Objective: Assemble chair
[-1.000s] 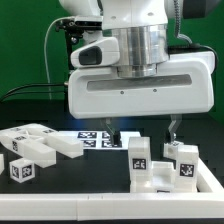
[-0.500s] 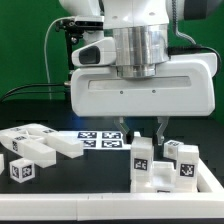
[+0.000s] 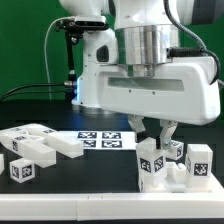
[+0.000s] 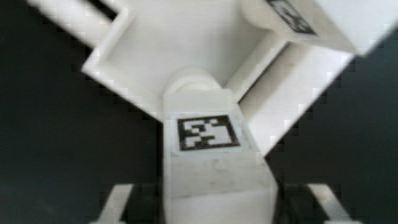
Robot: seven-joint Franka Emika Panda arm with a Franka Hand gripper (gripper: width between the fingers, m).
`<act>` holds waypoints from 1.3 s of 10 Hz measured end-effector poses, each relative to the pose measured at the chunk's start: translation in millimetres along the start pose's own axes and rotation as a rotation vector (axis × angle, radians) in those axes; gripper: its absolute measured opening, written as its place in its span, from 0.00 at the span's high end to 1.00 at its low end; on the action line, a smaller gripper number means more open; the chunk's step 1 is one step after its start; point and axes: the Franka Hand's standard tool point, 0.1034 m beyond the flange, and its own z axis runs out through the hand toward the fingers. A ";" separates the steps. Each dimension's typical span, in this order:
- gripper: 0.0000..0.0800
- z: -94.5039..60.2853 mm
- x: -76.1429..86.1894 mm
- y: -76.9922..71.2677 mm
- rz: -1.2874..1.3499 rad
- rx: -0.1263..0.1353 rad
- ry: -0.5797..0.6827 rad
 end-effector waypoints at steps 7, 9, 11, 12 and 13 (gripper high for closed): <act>0.65 0.8 -6.0 -5.5 0.405 0.049 -0.001; 0.34 -0.5 -2.6 -8.6 -0.089 0.033 0.022; 0.21 0.1 -2.4 -7.4 -0.228 0.029 0.022; 0.20 0.1 -2.0 -7.2 -0.323 0.027 0.024; 0.20 0.6 -1.8 -6.9 -0.377 0.025 0.025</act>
Offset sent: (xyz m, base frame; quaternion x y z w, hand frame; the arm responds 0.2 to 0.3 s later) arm 0.0033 0.0063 -0.0027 0.0063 -0.0026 0.2248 0.9744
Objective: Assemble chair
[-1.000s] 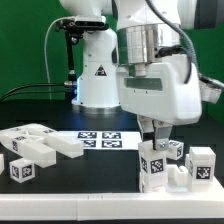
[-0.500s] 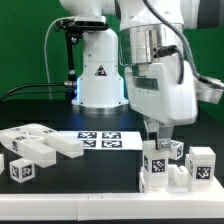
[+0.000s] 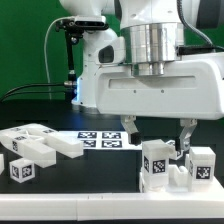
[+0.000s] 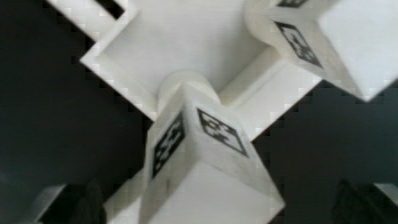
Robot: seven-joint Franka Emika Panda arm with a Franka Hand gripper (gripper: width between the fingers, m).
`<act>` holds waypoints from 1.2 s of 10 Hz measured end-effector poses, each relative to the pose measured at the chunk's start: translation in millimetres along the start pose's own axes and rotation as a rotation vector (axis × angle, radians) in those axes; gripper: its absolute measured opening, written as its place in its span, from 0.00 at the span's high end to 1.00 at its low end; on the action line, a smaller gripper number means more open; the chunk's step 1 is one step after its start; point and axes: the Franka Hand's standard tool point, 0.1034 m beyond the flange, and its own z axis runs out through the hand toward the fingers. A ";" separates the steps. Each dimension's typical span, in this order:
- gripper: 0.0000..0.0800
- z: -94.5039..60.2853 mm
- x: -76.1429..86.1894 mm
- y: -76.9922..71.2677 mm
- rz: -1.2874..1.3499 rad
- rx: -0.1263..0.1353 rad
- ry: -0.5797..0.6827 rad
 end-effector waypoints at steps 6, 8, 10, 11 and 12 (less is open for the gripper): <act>0.45 9.8 -2.5 -0.5 -0.423 -0.024 0.002; 0.64 9.7 -1.4 0.8 -0.326 -0.024 0.003; 0.64 9.1 -1.6 1.7 -0.040 -0.035 0.003; 0.64 9.2 -3.6 2.0 0.156 -0.044 0.004; 0.64 9.1 -6.5 1.1 0.363 -0.050 0.006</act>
Offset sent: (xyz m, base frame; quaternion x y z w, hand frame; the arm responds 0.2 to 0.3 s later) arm 0.0000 0.0000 0.0000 0.0000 0.0000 -0.1296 0.9916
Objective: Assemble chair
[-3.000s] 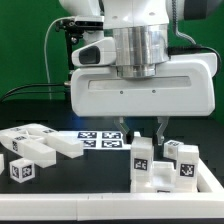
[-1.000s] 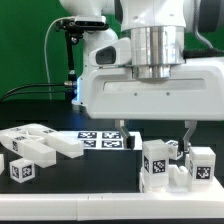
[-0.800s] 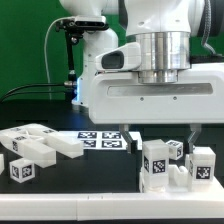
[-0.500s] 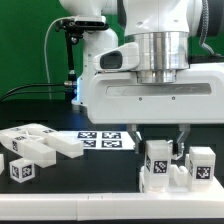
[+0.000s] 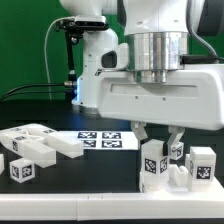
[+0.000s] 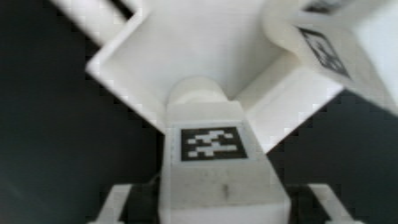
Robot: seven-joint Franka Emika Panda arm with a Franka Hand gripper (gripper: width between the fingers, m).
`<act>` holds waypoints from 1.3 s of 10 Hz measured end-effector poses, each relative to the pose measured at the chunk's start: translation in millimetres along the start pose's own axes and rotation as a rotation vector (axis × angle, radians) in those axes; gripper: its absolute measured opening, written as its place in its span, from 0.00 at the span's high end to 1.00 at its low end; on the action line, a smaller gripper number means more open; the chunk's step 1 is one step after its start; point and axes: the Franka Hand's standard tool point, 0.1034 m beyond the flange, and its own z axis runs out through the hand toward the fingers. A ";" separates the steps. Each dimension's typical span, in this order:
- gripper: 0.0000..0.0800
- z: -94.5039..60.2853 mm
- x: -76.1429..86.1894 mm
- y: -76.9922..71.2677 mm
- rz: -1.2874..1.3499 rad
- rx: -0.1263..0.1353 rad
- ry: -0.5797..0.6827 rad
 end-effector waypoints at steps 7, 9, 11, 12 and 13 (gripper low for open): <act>0.41 3.2 -5.5 0.0 0.241 0.001 -0.029; 0.20 3.5 -8.0 -3.2 -0.223 -0.001 -0.021; 0.19 3.7 -7.2 -2.9 -0.304 0.000 -0.020; 0.19 3.6 -5.9 -2.4 -0.400 0.001 -0.020; 0.19 2.5 -1.9 -1.1 -0.519 0.002 -0.018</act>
Offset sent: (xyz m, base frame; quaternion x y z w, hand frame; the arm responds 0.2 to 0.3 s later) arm 0.0000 0.0000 0.0000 0.0000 0.0000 0.1296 0.9916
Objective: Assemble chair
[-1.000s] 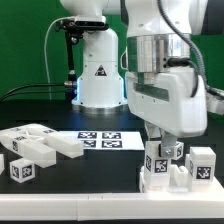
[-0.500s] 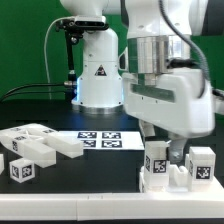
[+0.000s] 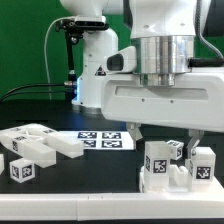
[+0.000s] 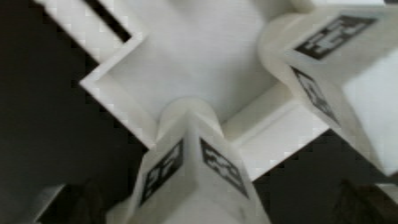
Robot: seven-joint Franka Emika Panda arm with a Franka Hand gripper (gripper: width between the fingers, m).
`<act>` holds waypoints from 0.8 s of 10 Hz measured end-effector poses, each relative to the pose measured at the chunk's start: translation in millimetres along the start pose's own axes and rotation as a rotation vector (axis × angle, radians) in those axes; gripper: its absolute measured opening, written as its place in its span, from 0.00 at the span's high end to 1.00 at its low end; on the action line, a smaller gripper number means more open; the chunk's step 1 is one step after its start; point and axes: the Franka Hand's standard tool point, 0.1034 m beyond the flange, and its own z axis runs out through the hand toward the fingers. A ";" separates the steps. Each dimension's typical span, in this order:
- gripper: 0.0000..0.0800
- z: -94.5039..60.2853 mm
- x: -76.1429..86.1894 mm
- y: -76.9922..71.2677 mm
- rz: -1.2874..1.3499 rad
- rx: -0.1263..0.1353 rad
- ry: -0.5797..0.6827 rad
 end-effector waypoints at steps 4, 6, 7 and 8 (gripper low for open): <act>0.19 -3.8 4.5 1.7 -0.207 -0.014 0.010; 0.44 -3.3 4.3 1.8 -0.175 -0.013 0.010; 0.62 -3.1 4.4 2.2 -0.116 -0.013 0.010; 0.64 -3.1 4.5 2.2 -0.065 -0.012 0.010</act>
Offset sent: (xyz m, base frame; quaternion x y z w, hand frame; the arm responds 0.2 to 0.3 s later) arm 0.0000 0.0000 0.0000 0.0000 0.0000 0.0650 0.9979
